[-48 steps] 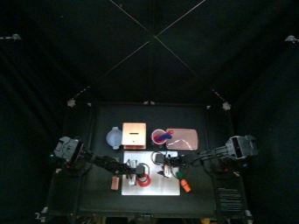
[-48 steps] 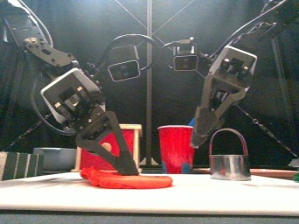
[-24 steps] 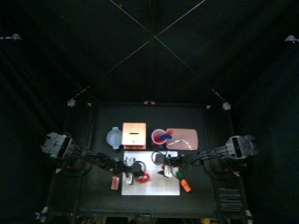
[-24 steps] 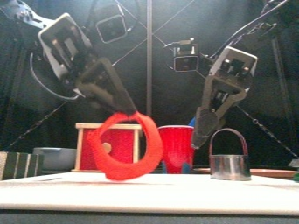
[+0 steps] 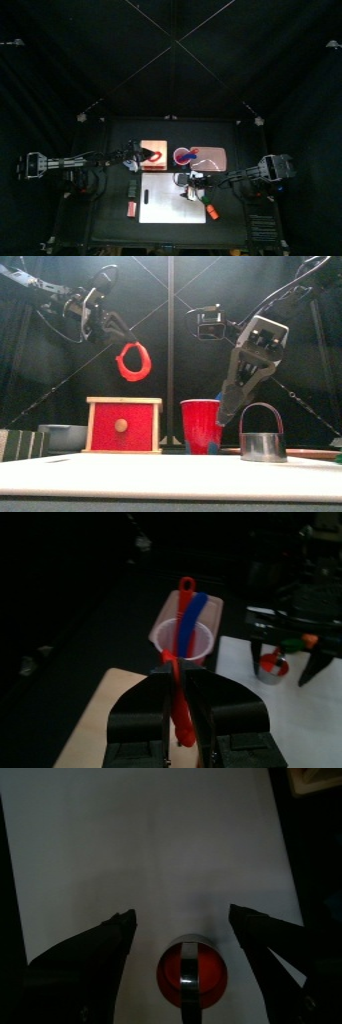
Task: Get the cutter from the drawer then cut the dough then place the extra dough in the bowl
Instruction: Place the extra dough in the bowl
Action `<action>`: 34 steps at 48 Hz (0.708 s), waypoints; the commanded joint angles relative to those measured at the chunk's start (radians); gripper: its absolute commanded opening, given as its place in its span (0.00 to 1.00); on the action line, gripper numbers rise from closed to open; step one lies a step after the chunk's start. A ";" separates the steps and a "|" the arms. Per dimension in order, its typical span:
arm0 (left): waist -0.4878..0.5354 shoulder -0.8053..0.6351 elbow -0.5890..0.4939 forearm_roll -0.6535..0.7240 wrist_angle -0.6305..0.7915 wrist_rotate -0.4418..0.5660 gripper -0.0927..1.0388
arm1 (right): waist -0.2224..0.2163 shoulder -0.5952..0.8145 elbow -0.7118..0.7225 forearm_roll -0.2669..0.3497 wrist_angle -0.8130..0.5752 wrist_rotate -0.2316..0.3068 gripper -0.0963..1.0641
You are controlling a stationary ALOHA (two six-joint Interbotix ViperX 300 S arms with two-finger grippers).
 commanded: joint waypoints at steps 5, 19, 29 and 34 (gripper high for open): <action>0.117 -0.175 0.109 -0.023 0.114 -0.005 0.56 | -0.008 -0.012 -0.012 -0.012 -0.008 -0.002 0.97; 0.121 -0.114 0.204 -0.014 0.192 -0.005 0.56 | -0.006 -0.012 -0.017 -0.011 -0.008 0.000 0.97; 0.109 -0.009 0.209 -0.011 0.095 -0.005 0.67 | -0.005 -0.012 -0.020 -0.003 -0.008 0.002 0.97; 0.104 -0.012 0.209 -0.017 0.089 -0.008 0.78 | -0.006 -0.012 -0.018 0.000 -0.008 0.002 0.97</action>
